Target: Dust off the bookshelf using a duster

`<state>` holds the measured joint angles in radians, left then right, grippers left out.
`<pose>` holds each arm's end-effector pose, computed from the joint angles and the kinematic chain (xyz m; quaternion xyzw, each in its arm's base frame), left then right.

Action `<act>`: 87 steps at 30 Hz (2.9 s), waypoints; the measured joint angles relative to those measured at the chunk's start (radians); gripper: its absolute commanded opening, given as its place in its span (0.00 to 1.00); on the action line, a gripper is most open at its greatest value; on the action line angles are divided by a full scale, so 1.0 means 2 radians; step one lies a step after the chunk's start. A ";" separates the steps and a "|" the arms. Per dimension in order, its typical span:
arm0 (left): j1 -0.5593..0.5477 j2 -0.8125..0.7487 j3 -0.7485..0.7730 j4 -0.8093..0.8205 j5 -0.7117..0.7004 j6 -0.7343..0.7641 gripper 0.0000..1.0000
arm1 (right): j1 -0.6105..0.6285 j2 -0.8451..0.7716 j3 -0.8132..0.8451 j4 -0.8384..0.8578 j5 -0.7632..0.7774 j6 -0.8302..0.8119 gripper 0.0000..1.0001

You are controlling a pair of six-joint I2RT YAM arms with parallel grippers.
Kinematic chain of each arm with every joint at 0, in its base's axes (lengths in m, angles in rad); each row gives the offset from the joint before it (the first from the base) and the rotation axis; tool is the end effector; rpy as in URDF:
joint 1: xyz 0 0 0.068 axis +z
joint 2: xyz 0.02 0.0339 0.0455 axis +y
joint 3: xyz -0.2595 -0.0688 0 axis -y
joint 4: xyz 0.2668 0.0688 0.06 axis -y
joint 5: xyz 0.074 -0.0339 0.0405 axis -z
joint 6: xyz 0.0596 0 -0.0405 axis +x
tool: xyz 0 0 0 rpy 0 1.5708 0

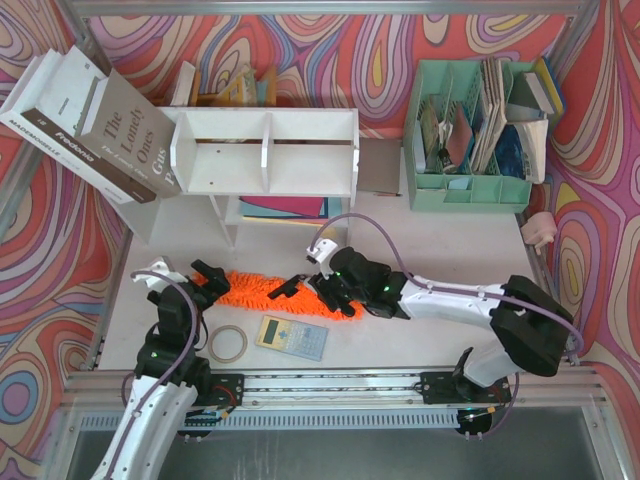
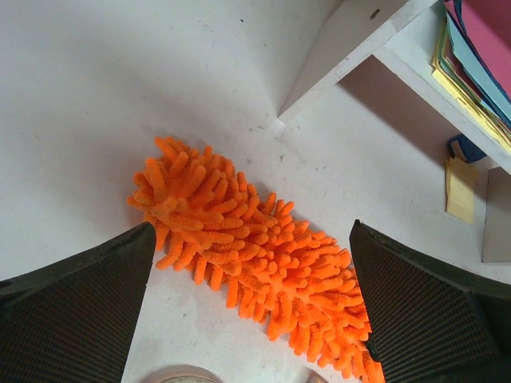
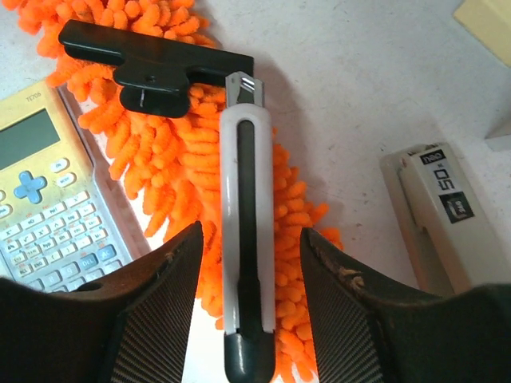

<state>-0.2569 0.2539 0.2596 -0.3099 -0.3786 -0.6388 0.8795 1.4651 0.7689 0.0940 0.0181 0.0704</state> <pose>0.1591 -0.0190 0.2014 -0.2596 0.7562 -0.1150 0.5896 0.2214 0.2658 0.1708 -0.3445 0.8152 0.2058 0.4177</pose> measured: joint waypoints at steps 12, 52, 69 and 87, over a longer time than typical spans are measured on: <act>0.000 0.000 -0.001 0.009 0.008 0.008 0.98 | 0.017 0.046 0.022 -0.004 0.011 -0.004 0.46; 0.000 0.000 -0.003 0.010 0.010 0.009 0.98 | 0.025 0.015 0.016 -0.023 0.060 -0.001 0.24; 0.000 0.024 -0.003 0.011 0.009 0.007 0.98 | 0.025 -0.101 -0.045 -0.051 0.169 0.076 0.25; 0.000 0.051 -0.003 0.011 0.010 0.007 0.98 | -0.070 -0.181 -0.072 -0.142 0.294 0.203 0.25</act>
<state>-0.2569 0.3557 0.2531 -0.2871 -0.3592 -0.6254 0.7403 1.1027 0.6243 -0.1902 0.6052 0.4759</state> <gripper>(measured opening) 0.984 0.356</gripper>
